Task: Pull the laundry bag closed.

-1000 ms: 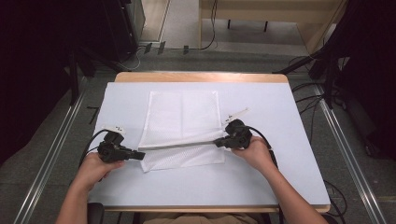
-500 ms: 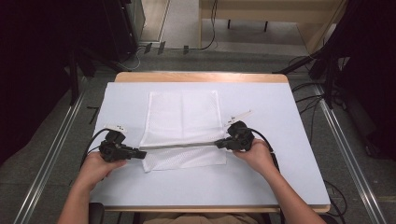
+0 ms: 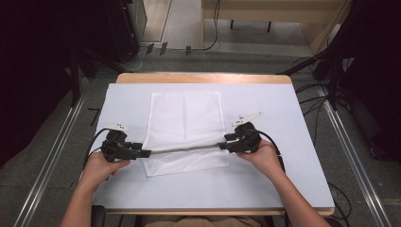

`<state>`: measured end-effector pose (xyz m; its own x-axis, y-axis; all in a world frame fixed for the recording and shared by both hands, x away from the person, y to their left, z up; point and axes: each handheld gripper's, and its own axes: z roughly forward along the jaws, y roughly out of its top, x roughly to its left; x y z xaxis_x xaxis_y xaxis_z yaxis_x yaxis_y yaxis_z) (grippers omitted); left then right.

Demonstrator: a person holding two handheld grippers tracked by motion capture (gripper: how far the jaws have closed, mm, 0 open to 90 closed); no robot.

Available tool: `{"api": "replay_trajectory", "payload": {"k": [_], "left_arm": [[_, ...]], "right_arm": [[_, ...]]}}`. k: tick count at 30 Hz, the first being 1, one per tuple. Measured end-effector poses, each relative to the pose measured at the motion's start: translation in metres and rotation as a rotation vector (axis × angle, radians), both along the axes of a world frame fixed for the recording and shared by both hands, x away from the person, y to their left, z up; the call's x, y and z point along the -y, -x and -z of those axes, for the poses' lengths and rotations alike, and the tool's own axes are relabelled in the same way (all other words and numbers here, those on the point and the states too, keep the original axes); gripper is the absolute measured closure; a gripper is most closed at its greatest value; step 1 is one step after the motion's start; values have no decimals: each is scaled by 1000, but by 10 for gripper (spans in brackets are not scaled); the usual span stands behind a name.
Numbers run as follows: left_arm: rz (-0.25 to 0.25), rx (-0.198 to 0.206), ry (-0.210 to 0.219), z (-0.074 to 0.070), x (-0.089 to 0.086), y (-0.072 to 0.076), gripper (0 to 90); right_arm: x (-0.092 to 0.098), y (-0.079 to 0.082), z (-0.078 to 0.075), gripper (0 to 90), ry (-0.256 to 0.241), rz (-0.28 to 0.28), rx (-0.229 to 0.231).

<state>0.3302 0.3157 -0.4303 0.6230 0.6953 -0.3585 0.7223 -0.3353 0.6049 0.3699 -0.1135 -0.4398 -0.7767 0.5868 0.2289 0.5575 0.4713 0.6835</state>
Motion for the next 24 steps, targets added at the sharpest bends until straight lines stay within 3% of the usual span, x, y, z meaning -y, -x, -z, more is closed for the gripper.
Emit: {"api": "replay_trajectory", "payload": {"k": [5,12,18,24], "left_arm": [[-39,49,-23,-2,-4,0,357],[-85,91,-46,-5,-8,1,337],[-141,97,-61,-7,-14,0,331],[-164,108,-58,-7,-19,0,331]], "right_arm": [[8,-1,-2,380,-10,29,36],[20,0,-3,339,-1,75,91],[30,0,-3,322,0,103,110],[43,-1,-4,315,2,138,123]]}}
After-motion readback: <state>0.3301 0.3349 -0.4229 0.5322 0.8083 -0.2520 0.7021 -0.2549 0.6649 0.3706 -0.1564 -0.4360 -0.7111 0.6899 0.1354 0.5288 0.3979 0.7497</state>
